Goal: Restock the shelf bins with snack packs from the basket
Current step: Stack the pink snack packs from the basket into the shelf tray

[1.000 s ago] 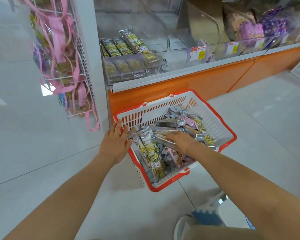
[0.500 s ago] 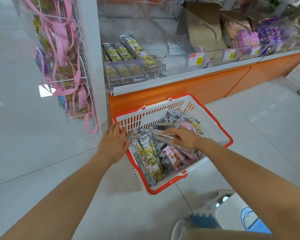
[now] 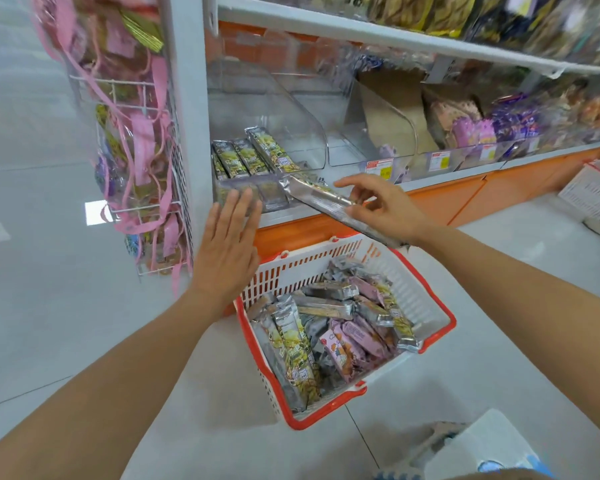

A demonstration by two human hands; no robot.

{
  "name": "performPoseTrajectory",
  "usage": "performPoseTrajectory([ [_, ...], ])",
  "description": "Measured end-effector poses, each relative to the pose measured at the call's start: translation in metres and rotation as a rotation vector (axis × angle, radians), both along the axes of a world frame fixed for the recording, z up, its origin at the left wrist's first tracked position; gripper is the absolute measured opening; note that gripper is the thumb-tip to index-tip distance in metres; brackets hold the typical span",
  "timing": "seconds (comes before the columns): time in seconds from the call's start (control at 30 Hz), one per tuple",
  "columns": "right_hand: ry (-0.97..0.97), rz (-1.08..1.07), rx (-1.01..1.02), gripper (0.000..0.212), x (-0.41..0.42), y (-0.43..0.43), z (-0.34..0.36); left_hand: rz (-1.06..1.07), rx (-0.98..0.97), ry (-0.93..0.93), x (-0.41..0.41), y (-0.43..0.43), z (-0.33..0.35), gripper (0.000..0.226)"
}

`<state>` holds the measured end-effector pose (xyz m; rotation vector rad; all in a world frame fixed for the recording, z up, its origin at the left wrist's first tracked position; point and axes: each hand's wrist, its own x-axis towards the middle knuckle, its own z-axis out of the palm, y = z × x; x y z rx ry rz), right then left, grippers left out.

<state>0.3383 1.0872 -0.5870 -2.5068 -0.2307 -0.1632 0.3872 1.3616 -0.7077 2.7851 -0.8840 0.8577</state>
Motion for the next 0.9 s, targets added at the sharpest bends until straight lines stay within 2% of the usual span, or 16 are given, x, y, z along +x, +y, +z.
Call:
performPoseTrajectory([
  [0.1, 0.073, 0.063, -0.17, 0.038, 0.016, 0.006, 0.021, 0.044, 0.022, -0.007, 0.007, 0.005, 0.005, 0.079],
  [0.27, 0.14, 0.11, -0.064, 0.035, 0.021, -0.002, 0.053, 0.079, 0.023, -0.021, 0.01, 0.007, 0.011, 0.08],
  [0.53, 0.021, 0.033, 0.032, 0.028, 0.047, 0.008, 0.071, 0.11, -0.001, -0.031, 0.021, 0.003, 0.024, 0.079],
  [0.73, -0.084, -0.012, -0.052, 0.026, 0.097, 0.054, 0.067, 0.092, -0.041, -0.033, 0.025, 0.003, 0.026, 0.078],
  [0.9, -0.064, -0.106, -0.147, 0.022, 0.137, 0.093, 0.059, 0.084, -0.002, -0.085, 0.026, 0.007, 0.023, 0.071],
])
